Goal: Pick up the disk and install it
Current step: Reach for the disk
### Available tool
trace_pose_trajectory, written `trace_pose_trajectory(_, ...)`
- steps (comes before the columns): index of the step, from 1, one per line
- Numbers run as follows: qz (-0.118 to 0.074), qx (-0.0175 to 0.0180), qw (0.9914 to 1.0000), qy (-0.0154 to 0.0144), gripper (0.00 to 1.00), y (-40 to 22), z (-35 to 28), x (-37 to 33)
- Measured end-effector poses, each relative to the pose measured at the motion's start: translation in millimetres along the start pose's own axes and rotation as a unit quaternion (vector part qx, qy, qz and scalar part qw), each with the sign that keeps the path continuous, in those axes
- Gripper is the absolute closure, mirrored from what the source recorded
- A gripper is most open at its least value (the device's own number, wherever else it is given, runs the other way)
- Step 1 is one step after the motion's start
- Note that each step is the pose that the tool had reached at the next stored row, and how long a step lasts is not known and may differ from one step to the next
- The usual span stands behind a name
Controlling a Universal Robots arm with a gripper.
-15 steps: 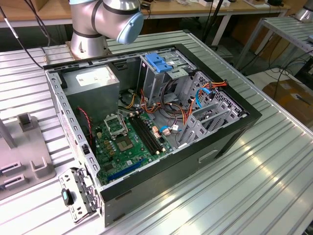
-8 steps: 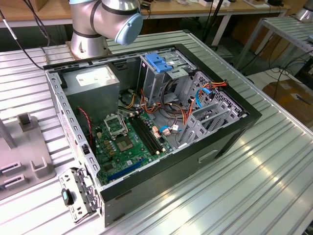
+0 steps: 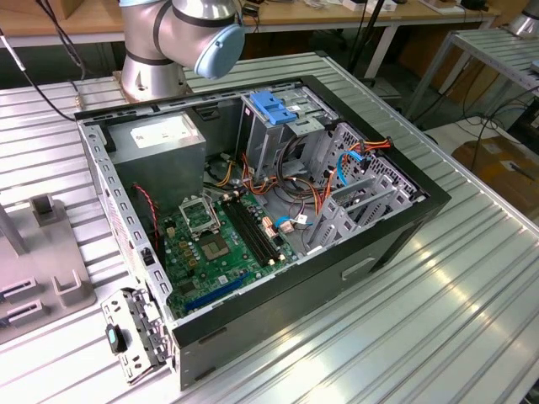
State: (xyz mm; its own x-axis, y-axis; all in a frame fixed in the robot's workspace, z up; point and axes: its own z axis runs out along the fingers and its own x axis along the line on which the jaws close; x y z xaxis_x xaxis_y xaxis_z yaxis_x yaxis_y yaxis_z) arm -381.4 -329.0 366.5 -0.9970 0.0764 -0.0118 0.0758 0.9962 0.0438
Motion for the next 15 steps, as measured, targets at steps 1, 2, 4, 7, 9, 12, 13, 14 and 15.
trace_pose_trajectory(1, 0.0, 0.0, 1.0, 0.0, 0.76, 0.4, 0.7, 1.8)
trace_pose_trajectory(2, 0.0, 0.0, 1.0, 0.0, 0.76, 0.8, 2.1, 6.8)
trace_pose_trajectory(4, 0.0, -0.0001, 1.0, 0.0, 0.76, 0.7, 3.7, 13.0)
trace_pose_trajectory(7, 0.0, 0.0, 1.0, 0.0005, 0.76, 1.1, 5.4, 18.6)
trace_pose_trajectory(9, 0.0, 0.0, 1.0, 0.0006, 0.76, 1.1, 5.4, 18.7)
trace_pose_trajectory(12, 0.0, 0.0, 1.0, 0.0014, 0.76, 1.1, 5.7, 18.7)
trace_pose_trajectory(13, 0.0, 0.0001, 1.0, 0.0029, 0.76, 1.1, 5.9, 18.8)
trace_pose_trajectory(14, 0.0, 0.0003, 0.99999, 0.0043, 0.76, 1.1, 6.0, 18.8)
trace_pose_trajectory(15, 0.0, 0.0003, 0.99999, 0.0046, 0.76, 1.1, 6.0, 18.8)
